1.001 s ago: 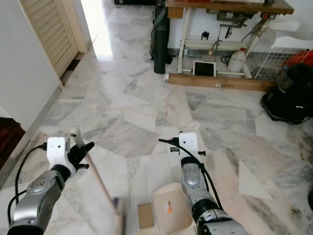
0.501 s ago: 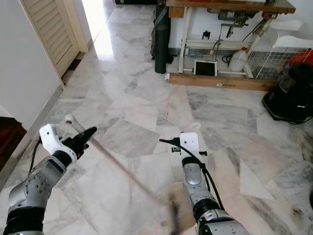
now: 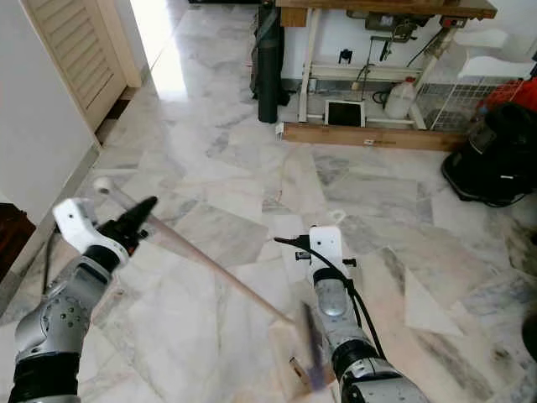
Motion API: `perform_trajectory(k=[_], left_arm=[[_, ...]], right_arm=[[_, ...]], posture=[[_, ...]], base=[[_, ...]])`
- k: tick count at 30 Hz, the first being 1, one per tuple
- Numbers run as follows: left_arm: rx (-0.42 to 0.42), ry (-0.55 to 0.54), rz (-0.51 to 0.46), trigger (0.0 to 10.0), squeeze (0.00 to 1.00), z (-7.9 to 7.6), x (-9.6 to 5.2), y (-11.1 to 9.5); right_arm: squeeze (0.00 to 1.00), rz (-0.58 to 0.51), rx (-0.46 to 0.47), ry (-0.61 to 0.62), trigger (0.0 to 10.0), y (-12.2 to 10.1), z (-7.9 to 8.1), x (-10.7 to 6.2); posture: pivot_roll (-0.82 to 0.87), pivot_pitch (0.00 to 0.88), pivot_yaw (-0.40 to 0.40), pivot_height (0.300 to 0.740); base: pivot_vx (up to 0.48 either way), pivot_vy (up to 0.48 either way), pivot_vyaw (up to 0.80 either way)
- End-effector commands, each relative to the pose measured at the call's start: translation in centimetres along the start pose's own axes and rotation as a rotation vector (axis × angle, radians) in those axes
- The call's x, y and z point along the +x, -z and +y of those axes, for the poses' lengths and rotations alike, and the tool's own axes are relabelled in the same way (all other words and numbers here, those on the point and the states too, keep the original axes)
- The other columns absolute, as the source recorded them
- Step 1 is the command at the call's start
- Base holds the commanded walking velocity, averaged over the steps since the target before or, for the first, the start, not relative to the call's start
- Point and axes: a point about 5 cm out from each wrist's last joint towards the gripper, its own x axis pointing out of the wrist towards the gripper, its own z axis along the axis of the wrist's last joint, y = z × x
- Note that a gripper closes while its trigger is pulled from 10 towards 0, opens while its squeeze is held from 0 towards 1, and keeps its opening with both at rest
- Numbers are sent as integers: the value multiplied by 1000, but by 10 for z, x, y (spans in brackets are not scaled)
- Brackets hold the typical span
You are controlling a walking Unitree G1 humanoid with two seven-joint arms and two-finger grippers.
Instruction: Sweep floor
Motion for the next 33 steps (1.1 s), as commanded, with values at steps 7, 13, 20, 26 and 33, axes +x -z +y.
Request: perform_trajectory(k=[7, 13, 20, 26, 33], left_arm=[[277, 100, -203, 10000, 0, -29, -10, -35], [439, 80, -176, 10000, 0, -21, -12, -20], [577, 86, -171, 10000, 0, -17, -13, -10], [603, 115, -126, 10000, 0, -17, -17, 10], [615, 124, -132, 10000, 0, -19, -12, 16]], right_arm=[[0, 80, 141, 71, 10000, 11, -11, -2], [0, 5, 245, 143, 10000, -4, -23, 5], [0, -92, 290, 199, 10000, -21, -35, 10], [0, -172, 304, 202, 10000, -31, -37, 8], [0, -270, 320, 198, 10000, -41, -42, 2]], posture=[[80, 83, -18, 740], [72, 53, -15, 740], [69, 25, -17, 740], [48, 0, -20, 740], [39, 0, -26, 740]], base=[[0, 0, 0], [0, 0, 0], [0, 0, 0], [0, 0, 0], [0, 0, 0]])
